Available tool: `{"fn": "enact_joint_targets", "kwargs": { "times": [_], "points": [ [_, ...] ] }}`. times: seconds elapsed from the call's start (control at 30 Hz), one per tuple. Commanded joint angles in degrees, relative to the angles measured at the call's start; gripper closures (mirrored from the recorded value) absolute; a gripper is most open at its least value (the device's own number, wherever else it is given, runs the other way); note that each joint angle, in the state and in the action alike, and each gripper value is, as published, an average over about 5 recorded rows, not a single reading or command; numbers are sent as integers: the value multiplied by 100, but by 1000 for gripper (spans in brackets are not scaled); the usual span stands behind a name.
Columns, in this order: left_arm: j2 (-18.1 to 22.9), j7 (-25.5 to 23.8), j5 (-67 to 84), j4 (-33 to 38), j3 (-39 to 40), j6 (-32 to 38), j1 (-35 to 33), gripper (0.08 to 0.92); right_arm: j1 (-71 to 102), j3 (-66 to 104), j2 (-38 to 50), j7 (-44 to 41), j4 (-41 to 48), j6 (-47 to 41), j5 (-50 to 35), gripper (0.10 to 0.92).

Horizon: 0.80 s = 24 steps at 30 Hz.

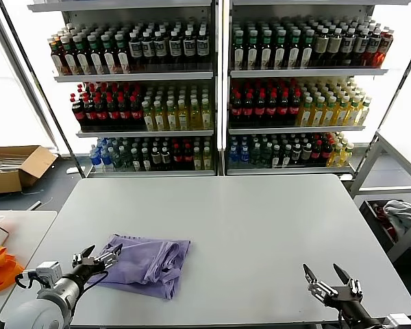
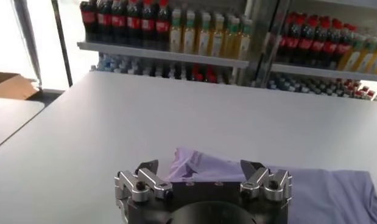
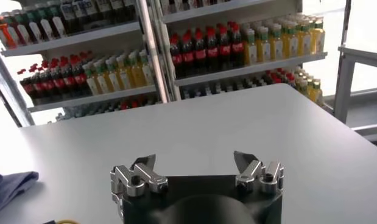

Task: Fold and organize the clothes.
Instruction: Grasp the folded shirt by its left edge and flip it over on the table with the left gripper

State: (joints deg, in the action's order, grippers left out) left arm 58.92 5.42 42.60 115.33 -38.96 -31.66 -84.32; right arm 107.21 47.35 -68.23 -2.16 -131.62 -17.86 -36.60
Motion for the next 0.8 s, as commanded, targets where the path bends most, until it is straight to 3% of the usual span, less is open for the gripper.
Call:
{"fn": "enact_joint_targets", "kwargs": {
  "times": [0.03,0.37,0.53,0.8],
  "points": [
    [121,161,675,-720,-59,-137,350,177,15,-24,-7,-28,-14,23,84,203],
    [275,76,600,-697,188,-136,174,213,-27,-77,-28,-26,-61,18,84,203],
    [380,64,659,-663,233,-136,154,351,-33,-50,0,-26,-84,18,68,203],
    [975,177,1050,-500,-88,308,223,585,-99,14,77,-20,-101,-6,24,203]
  ]
}}
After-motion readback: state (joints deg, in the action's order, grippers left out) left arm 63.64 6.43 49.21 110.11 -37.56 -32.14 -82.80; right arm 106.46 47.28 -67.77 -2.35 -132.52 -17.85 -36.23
